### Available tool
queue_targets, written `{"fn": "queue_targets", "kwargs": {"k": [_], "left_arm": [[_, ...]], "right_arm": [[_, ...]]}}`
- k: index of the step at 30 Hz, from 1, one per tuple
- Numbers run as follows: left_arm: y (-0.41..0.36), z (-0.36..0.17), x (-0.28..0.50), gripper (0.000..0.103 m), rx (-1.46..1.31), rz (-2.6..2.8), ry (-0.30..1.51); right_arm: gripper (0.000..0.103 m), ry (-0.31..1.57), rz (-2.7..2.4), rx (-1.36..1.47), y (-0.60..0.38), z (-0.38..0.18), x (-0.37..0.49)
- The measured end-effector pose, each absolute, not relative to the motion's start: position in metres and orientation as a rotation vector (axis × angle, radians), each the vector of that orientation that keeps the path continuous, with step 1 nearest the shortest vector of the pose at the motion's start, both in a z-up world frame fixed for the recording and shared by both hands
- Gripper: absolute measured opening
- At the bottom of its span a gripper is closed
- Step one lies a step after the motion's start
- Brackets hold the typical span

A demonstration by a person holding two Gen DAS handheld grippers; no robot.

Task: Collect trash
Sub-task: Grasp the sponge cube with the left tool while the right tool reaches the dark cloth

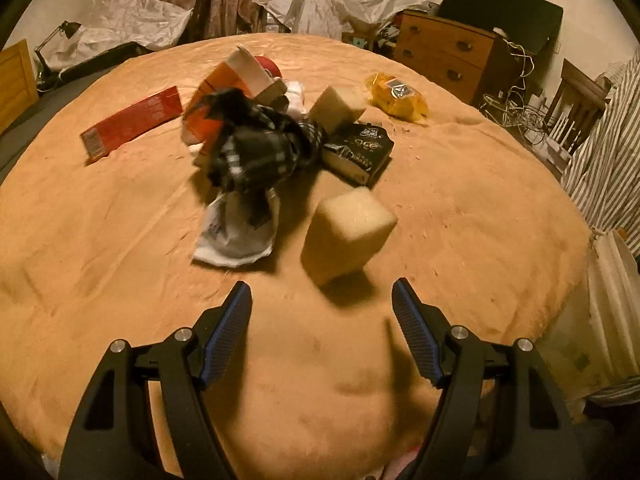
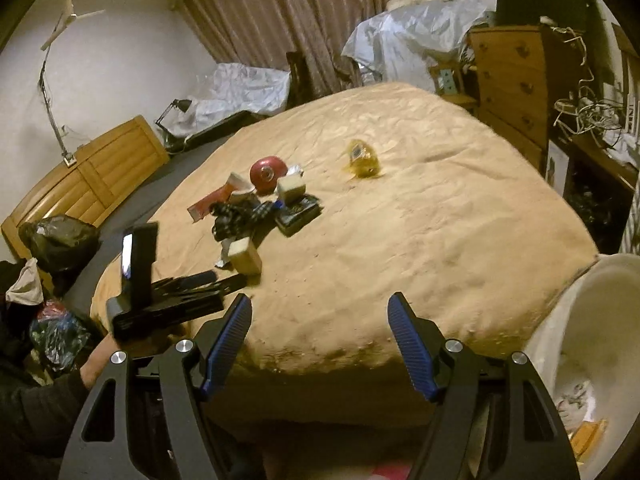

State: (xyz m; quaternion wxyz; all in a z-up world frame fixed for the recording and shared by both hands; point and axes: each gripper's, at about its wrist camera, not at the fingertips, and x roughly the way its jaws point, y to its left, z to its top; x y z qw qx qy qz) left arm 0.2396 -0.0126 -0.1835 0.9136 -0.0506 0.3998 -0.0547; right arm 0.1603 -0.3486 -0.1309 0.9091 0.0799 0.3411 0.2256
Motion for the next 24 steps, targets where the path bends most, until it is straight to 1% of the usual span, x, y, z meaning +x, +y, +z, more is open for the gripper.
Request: {"fn": "queue_targets", "kwargs": {"k": [6,8,9,10,11,18,24], "left_arm": [[-0.02,-0.186,0.259,0.07,-0.082,-0.071,0.786],[-0.014,-0.185,0.26,0.058,-0.098,-0.077,0.776],[-0.011,-0.183,0.258,0.049,-0.115,-0.087,0.767],[-0.008,-0.181,0.256,0.039,-0.12,-0.093,0.76],[-0.004,-0.178,0.252,0.036,-0.122,-0.103,0.753],[0.039,-0.174,0.221,0.034,-0.184,-0.103,0.757],[0.093,-0.173,0.202,0.034,-0.239,-0.032,0.759]], "right_arm": [[0.072,0.741,0.473,0.16,-0.337,-0.146,0.18],[0.072,0.748,0.482,0.159,-0.331,-0.15,0.188],[0.072,0.749,0.491,0.157,-0.328,-0.152,0.192],[0.072,0.75,0.503,0.153,-0.321,-0.154,0.197],[0.071,0.752,0.511,0.15,-0.318,-0.155,0.2],[0.07,0.776,0.606,0.123,-0.265,-0.172,0.233],[0.063,0.811,0.707,0.121,-0.204,-0.188,0.257]]}}
